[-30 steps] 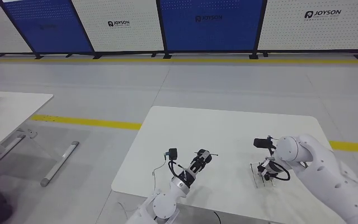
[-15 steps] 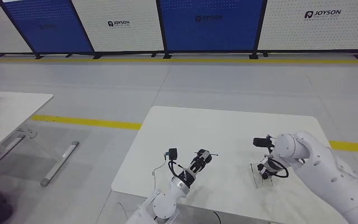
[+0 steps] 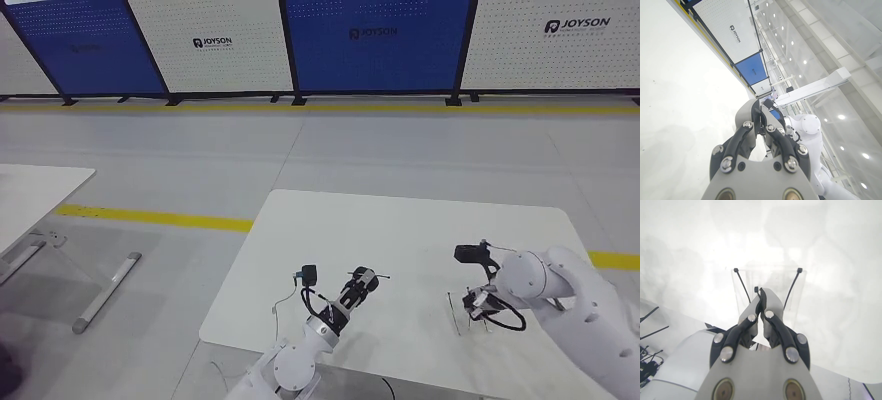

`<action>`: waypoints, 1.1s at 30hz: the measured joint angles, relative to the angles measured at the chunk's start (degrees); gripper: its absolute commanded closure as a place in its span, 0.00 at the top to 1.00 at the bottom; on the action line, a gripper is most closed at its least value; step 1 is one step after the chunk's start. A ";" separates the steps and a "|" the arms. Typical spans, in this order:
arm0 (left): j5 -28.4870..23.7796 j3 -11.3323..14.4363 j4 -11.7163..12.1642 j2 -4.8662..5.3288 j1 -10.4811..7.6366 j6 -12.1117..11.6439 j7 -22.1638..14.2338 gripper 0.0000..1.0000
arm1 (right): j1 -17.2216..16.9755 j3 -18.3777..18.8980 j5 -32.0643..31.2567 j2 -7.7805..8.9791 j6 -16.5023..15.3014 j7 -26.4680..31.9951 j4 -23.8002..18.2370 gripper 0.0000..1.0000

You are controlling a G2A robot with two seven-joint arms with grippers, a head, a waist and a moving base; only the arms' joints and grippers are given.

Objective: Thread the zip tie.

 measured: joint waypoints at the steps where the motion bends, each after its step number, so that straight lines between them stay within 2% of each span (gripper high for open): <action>1: 0.00 0.00 0.00 0.00 0.00 0.00 0.00 0.00 | -1.60 1.87 -0.48 0.65 0.00 -0.98 -1.78 0.00; 5: 0.00 0.00 0.00 0.00 0.00 0.00 0.00 0.00 | -10.65 12.23 -1.44 3.60 0.00 -7.27 -10.89 0.00; 8: 0.00 0.00 0.00 0.00 0.00 0.00 0.00 0.00 | -17.53 19.08 -0.14 5.12 -0.22 -11.41 -16.79 0.00; 10: 0.00 0.00 0.00 0.00 0.00 0.00 0.00 0.00 | -20.15 21.38 1.13 5.53 -1.38 -11.78 -18.48 0.00; 33: 0.00 0.00 0.00 0.00 0.00 0.00 0.00 0.00 | -20.47 21.25 1.31 5.41 -1.34 -12.52 -17.99 0.00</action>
